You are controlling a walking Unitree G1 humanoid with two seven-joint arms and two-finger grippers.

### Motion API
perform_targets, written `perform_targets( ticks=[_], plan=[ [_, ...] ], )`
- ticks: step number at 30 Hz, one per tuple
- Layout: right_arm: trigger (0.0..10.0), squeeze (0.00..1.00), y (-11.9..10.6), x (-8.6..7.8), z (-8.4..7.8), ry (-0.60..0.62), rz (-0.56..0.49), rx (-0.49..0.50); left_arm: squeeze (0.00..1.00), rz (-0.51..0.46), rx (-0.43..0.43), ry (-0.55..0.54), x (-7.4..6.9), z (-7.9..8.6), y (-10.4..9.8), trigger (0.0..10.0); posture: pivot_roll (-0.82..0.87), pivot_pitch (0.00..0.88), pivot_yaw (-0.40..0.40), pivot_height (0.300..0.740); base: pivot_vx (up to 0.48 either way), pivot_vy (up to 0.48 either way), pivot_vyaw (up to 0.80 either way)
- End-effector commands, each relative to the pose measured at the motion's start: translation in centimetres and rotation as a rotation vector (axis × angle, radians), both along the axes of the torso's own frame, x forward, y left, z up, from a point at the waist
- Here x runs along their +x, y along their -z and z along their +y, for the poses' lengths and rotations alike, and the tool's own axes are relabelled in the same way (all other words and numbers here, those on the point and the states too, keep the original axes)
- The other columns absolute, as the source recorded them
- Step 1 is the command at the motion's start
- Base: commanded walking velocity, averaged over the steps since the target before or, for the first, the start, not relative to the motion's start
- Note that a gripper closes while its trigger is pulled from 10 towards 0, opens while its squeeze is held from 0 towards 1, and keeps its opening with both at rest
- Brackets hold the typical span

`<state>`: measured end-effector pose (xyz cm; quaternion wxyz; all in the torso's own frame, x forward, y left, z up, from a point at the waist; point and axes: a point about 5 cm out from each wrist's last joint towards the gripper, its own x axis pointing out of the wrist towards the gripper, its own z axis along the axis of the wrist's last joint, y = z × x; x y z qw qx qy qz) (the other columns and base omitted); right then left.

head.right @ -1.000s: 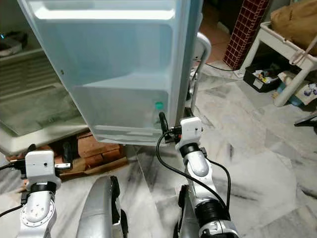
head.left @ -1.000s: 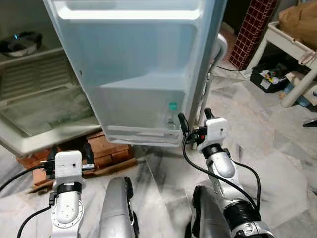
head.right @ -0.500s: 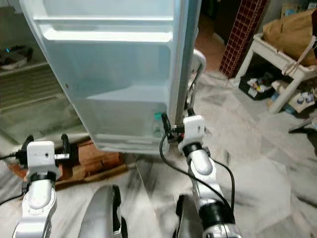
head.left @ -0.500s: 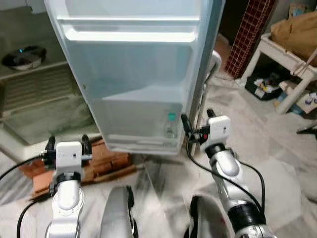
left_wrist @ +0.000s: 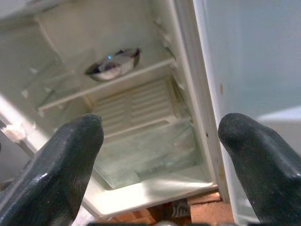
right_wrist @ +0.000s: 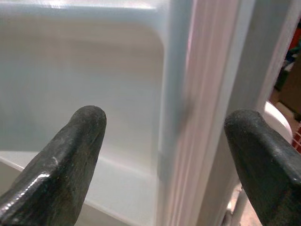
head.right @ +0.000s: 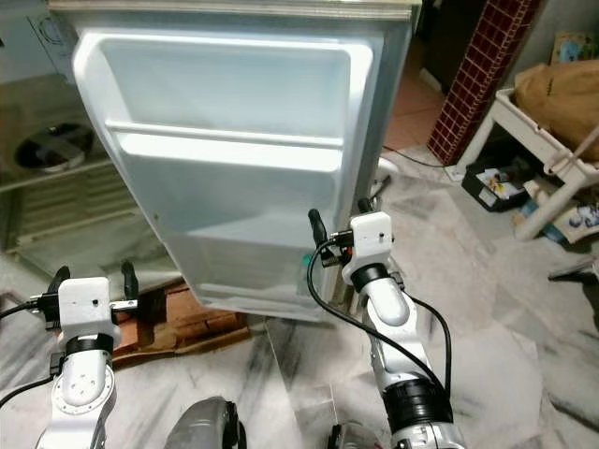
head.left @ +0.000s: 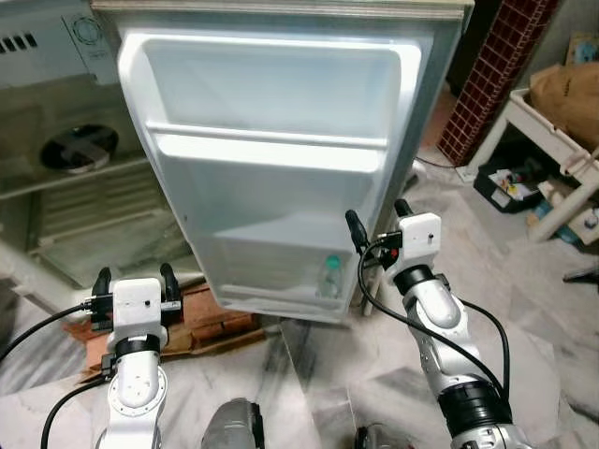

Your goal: Restocking fridge

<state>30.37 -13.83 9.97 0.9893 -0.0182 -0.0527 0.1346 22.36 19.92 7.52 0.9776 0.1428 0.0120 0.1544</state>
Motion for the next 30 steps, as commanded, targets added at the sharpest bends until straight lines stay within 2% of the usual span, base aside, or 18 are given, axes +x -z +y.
perform_targets(
  ticks=[1,3,7,10,15,17,18,19,22,30],
  plan=[
    [10.0,0.0,0.4,-0.4,-0.2,0.001,0.023,0.014,0.0,0.014,0.005,0.003,-0.1,0.0,0.3,10.0,0.04,0.045,0.006,0.74,0.0,0.0,0.0],
    [10.0,0.0,0.7,-0.8,0.0,-0.03,0.043,0.05,0.0,0.01,0.011,0.009,0.1,-0.1,0.3,10.0,0.04,0.045,0.006,0.74,0.0,0.0,0.0],
    [10.0,0.0,1.0,-1.0,0.3,-0.062,0.058,0.056,0.0,0.009,0.011,0.013,0.2,-0.3,0.3,10.0,0.03,0.046,0.007,0.74,0.0,0.0,0.0],
    [10.0,0.0,1.1,-1.3,0.8,-0.136,0.068,0.087,0.0,0.007,0.013,0.019,0.4,-0.5,0.3,10.0,0.03,0.045,0.007,0.74,0.0,0.0,0.0],
    [10.0,0.0,1.4,-1.8,1.5,-0.311,0.141,0.121,0.0,0.009,0.01,0.017,0.5,-0.6,0.4,10.0,0.04,0.043,0.002,0.74,-0.242,0.0,0.0],
    [10.0,0.0,1.7,-2.1,1.7,-0.374,0.192,0.178,0.0,0.01,0.011,0.017,0.5,-0.6,0.4,10.0,0.03,0.042,0.002,0.74,0.0,-0.12,0.0],
    [10.0,0.0,1.5,-2.6,2.2,-0.465,0.219,0.238,0.0,0.01,0.012,0.017,0.6,-0.6,0.4,10.0,0.03,0.041,0.003,0.74,0.0,-0.244,0.0],
    [10.0,0.0,1.5,-3.0,2.4,-0.512,0.233,0.24,0.0,0.01,0.013,0.017,0.6,-0.6,0.4,10.0,0.03,0.041,0.003,0.74,0.0,-0.247,0.0],
    [10.0,0.0,1.8,-3.3,2.6,-0.554,0.254,0.23,0.0,0.009,0.017,0.018,0.7,-0.6,0.4,10.0,0.04,0.039,0.003,0.74,0.0,-0.246,0.0],
    [10.0,0.0,2.2,-3.4,2.5,-0.565,0.284,0.208,0.0,0.006,0.022,0.018,1.0,-0.6,0.3,10.0,0.04,0.033,0.007,0.74,0.0,-0.248,0.0]
  ],
)
